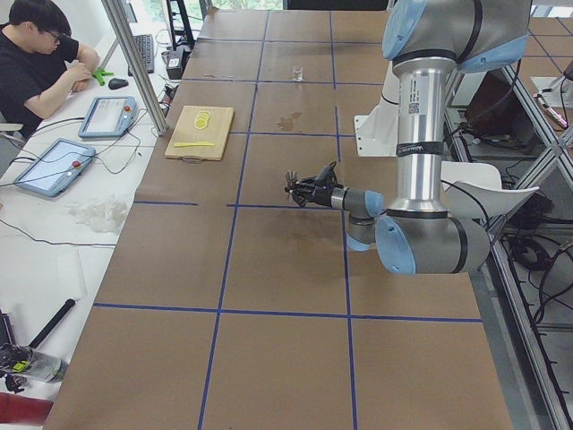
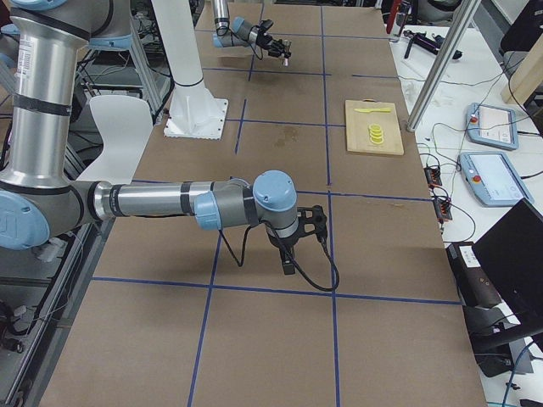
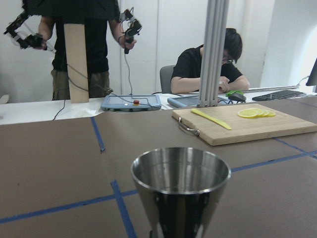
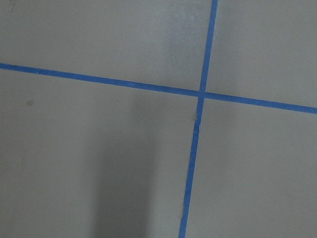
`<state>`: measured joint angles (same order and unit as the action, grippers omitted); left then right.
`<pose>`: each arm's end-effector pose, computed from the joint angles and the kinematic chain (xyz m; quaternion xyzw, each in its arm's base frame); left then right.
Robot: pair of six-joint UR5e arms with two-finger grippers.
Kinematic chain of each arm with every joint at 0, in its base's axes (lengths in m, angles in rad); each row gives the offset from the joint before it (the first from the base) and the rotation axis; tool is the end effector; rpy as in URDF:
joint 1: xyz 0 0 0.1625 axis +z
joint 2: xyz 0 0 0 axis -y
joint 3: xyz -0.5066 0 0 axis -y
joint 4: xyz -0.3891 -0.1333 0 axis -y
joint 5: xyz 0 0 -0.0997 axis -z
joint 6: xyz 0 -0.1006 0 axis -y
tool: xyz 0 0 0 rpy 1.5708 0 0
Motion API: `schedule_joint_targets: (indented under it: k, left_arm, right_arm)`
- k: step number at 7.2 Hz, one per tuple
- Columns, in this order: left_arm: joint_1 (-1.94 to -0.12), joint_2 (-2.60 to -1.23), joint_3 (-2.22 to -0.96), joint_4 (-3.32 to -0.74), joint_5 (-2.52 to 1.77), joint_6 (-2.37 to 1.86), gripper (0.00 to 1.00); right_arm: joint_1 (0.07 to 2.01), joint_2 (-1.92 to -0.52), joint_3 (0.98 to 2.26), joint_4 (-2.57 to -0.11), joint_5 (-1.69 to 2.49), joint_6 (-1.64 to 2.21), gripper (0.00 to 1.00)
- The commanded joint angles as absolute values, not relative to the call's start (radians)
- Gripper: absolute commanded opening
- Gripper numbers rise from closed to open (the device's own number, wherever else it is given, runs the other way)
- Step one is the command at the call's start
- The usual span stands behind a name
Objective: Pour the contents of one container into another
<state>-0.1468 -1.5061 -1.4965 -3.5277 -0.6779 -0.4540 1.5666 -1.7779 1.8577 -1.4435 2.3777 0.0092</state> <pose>0.3542 -0.2663 0.6098 0.6344 0.4175 -0.0429 0.6492 0.0590 -0.3958 0.6749 0.0924 -0.3911 -0.0383 0.9149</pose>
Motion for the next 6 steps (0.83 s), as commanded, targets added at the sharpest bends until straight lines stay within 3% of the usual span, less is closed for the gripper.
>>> schedule_joint_targets:
  k: [1, 5, 6]
  left_arm:
    - [-0.242, -1.502, -1.523, -3.593, -0.937, -0.37, 0.0]
    - [-0.611, -1.529, -1.528, -3.516, -1.65, -0.281, 0.0]
    - [-0.623, -1.579, -1.525, -3.482, -1.704, -0.249, 0.0]
  right_arm:
    - [1.566, -1.778, 1.856, -1.443, 2.378, 0.009, 1.0]
    - [1.568, -1.782, 1.858, -1.443, 2.378, 0.008, 1.0]
    - [1.568, -1.781, 1.861, -1.443, 2.379, 0.006, 1.0]
